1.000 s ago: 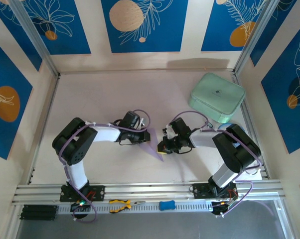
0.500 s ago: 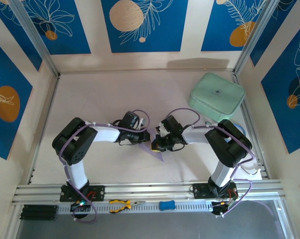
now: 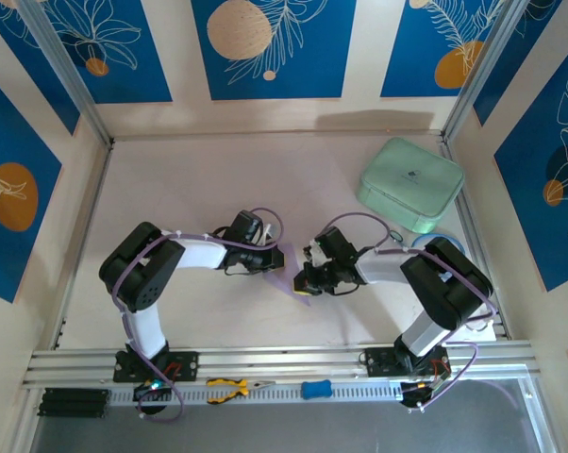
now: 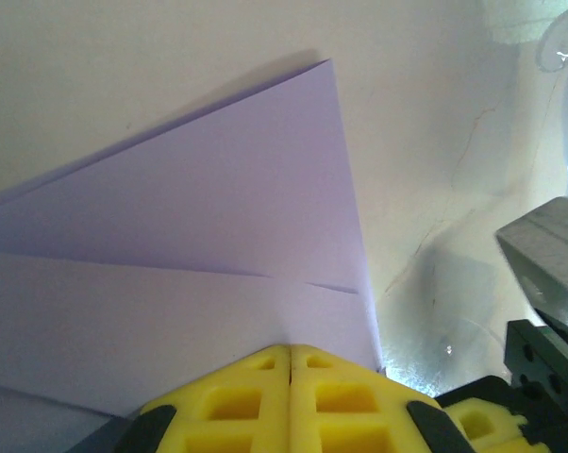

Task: Fold a paper plane with a square sheet of paper (pick it up from the middle)
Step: Fourth fold the wing at the center of the table.

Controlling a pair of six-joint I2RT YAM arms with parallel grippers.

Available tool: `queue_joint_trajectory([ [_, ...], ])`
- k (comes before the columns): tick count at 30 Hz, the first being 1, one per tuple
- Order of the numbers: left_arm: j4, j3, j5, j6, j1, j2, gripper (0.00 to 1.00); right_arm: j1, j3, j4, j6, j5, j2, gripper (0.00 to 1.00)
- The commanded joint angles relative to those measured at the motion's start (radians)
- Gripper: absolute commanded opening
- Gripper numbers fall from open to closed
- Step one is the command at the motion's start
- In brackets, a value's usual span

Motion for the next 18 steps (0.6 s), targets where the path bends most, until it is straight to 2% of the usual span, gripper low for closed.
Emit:
queue_joint_trajectory([
  [1,-0.06,-0.034,-0.065,0.006,0.018,0.048,0.02,-0.01,-0.076,-0.028,0.024,-0.004,0.028,0.02],
  [11,-0.059,-0.032,-0.061,0.002,0.021,0.05,0.02,-0.019,-0.122,-0.032,0.029,-0.029,-0.128,0.03],
  [18,-0.058,-0.034,-0.066,0.002,0.021,0.045,0.02,-0.024,-0.22,-0.055,0.064,0.006,-0.128,0.03],
])
